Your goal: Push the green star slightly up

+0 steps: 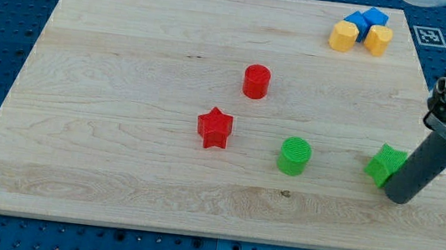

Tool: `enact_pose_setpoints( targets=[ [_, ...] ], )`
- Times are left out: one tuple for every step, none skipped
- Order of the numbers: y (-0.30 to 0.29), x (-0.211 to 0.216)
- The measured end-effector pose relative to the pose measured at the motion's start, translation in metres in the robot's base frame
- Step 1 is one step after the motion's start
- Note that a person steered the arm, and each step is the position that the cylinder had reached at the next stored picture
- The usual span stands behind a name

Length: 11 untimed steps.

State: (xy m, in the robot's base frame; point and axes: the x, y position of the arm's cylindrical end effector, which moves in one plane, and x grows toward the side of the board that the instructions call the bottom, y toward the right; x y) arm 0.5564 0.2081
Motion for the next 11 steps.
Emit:
enact_pose_setpoints(
  targets=[
    [-0.017, -0.004],
    [-0.023, 0.001],
    [0.004, 0.028],
    [0.055, 0.025],
    [0.081, -0.027],
    [0.082, -0.103],
    [0.082, -0.172],
    [0.082, -0.182],
    [0.082, -0.142],
    [0.078, -0.082],
    [0.075, -0.028]
  ],
)
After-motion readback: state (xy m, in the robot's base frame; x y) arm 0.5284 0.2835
